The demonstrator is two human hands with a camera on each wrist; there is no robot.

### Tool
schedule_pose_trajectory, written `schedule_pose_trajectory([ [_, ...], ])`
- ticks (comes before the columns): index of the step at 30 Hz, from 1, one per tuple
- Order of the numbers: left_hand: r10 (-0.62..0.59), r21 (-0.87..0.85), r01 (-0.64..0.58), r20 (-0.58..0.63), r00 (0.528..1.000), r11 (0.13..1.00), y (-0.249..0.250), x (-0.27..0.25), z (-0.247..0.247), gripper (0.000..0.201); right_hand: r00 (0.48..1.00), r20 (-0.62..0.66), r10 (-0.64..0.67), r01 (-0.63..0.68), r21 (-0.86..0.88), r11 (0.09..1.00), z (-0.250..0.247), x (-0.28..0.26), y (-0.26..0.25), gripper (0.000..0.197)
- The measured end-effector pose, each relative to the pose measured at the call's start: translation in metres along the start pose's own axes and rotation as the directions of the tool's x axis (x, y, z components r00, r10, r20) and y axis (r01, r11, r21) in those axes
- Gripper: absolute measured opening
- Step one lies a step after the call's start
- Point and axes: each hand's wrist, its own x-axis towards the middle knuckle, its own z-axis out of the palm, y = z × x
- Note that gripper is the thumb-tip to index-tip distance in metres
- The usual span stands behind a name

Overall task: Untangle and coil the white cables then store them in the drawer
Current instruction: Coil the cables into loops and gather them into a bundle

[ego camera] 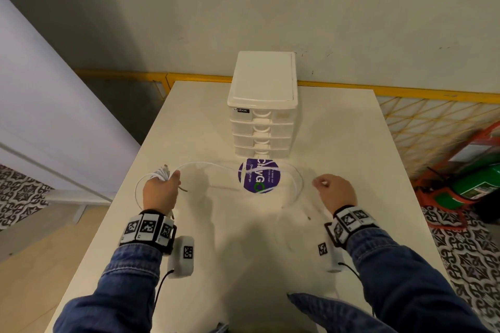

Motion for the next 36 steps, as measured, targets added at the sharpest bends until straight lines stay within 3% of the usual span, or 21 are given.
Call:
schedule_pose_trajectory([
  [5,-0.028,0.021,0.029,-0.063,0.998,0.999,-0.011,0.008,-0.005,0.044,0.961,-0.184,0.207,-0.182,0.145,0.973,-0.027,0.003,0.043,0.022],
  [14,-0.102,-0.003,0.103,-0.128,0.987,0.995,-0.019,0.027,-0.009,0.049,0.897,-0.231,0.377,-0.337,0.195,0.921,-0.04,-0.014,0.063,0.044],
  [17,-0.068,0.071,0.082,-0.184,0.981,0.994,-0.009,0.02,-0.017,0.049,0.916,-0.197,0.35,-0.33,0.128,0.935,-0.044,-0.016,0.066,0.045],
  [19,0.035,0.127,-0.016,-0.146,0.989,0.992,0.001,0.011,-0.013,0.047,0.933,-0.159,0.324,-0.313,0.088,0.946,-0.041,-0.014,0.063,0.042],
  [21,0.052,0.104,-0.041,-0.099,0.994,0.994,0.008,0.006,-0.006,0.036,0.934,-0.123,0.337,-0.331,0.068,0.941,-0.036,-0.013,0.056,0.037],
  [24,-0.03,-0.007,0.03,0.01,1.0,1.0,0.018,0.0,-0.001,0.028,0.929,-0.048,0.366,-0.368,-0.179,0.912,-0.035,-0.013,0.043,0.061],
  [26,-0.036,-0.014,0.038,0.129,0.991,0.999,0.03,-0.01,0.002,0.029,0.963,-0.091,0.255,-0.269,-0.215,0.939,-0.038,-0.015,0.022,0.071],
  [28,0.023,0.005,-0.025,0.258,0.966,1.0,0.048,-0.024,0.008,0.028,0.991,-0.135,-0.02,0.015,-0.036,0.999,-0.039,-0.021,-0.01,0.068],
  [29,0.061,0.025,-0.072,0.316,0.947,0.997,0.056,-0.032,0.013,0.028,0.975,-0.133,-0.177,0.186,0.06,0.981,-0.04,-0.027,-0.03,0.067],
  [30,0.096,0.039,-0.118,0.359,0.929,0.992,0.064,-0.038,0.018,0.028,0.944,-0.093,-0.318,0.328,0.138,0.934,-0.042,-0.033,-0.052,0.07],
  [32,0.151,0.043,-0.184,0.413,0.898,0.982,0.076,-0.049,0.028,0.029,0.859,0.094,-0.503,0.464,0.272,0.843,-0.043,-0.047,-0.092,0.094],
  [34,0.198,0.034,-0.238,0.448,0.872,0.971,0.088,-0.061,0.033,0.032,0.768,0.259,-0.585,0.496,0.337,0.8,-0.034,-0.059,-0.118,0.123],
  [36,0.232,0.023,-0.277,0.481,0.845,0.961,0.098,-0.068,0.034,0.036,0.741,0.313,-0.594,0.506,0.321,0.801,-0.018,-0.063,-0.124,0.126],
])
